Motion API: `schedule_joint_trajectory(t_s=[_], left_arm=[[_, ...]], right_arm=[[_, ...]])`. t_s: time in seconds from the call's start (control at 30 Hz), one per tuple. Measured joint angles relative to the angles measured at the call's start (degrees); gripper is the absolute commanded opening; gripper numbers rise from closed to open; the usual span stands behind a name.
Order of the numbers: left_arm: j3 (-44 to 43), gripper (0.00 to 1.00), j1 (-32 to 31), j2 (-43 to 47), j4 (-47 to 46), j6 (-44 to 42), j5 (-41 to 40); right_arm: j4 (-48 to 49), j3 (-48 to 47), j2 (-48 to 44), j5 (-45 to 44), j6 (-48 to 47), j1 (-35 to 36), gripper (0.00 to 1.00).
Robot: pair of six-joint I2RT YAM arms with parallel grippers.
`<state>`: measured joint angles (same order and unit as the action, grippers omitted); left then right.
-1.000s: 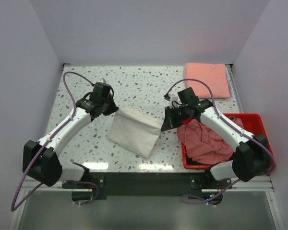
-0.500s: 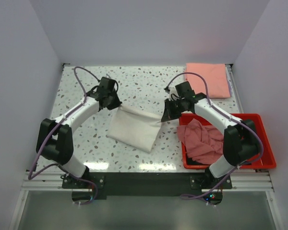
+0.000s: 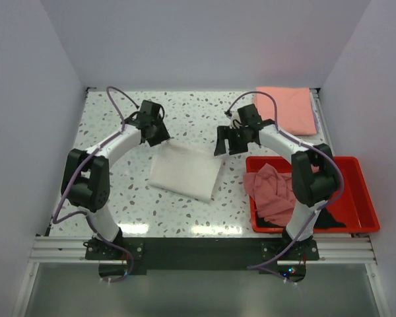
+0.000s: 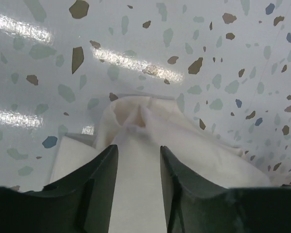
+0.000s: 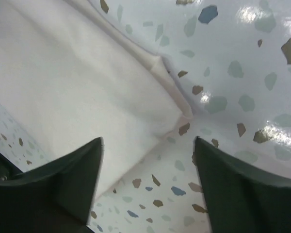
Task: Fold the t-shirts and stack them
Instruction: Fold the tshirt
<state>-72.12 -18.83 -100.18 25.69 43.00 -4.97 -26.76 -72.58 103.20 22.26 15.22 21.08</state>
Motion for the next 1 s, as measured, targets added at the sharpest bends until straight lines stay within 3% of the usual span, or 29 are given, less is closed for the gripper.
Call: schedule_joint_trajectory(t_s=[0.03,0.1,0.13,0.3,0.43,0.6,0.8,1.0], left_arm=[[-0.63,0.73,0.20,-0.35,0.07,-0.35,-0.07],[-1.68,0.96,0.50,-0.66,0.07,-0.26,-0.35],[-1.99,1.00,0.61,-0.63,0.04,-0.44,-0.48],[-1.27,1.00,0.76,0.70,-0.33,-0.31,0.26],[4.63,1.00,0.26,5.60,-3.45,-0.13,3.50],[8.09,1.00,-2.49,7.28,-6.75,-0.07,7.58],[8.28,1.00,-3.80,4.66,-11.34,-0.09,10.45],[8.04,1.00,-3.50,-1.36,-14.12,-0.13,9.60]], right_arm=[[0.04,-1.27,1.09,-0.07,-0.70,-0.09,0.99],[0.22,-3.26,2.29,-0.04,-1.44,-0.22,0.99],[0.31,-3.78,2.34,-0.02,-1.66,-0.22,0.99],[0.31,-4.02,-0.24,1.55,-1.77,-0.22,0.99],[2.21,0.04,-6.60,4.68,-0.59,0.59,0.99],[5.51,6.23,-12.13,6.01,2.56,5.79,0.99],[8.09,9.25,-10.12,6.93,5.84,13.18,0.99],[8.31,8.50,-5.22,5.25,6.62,13.07,0.99]])
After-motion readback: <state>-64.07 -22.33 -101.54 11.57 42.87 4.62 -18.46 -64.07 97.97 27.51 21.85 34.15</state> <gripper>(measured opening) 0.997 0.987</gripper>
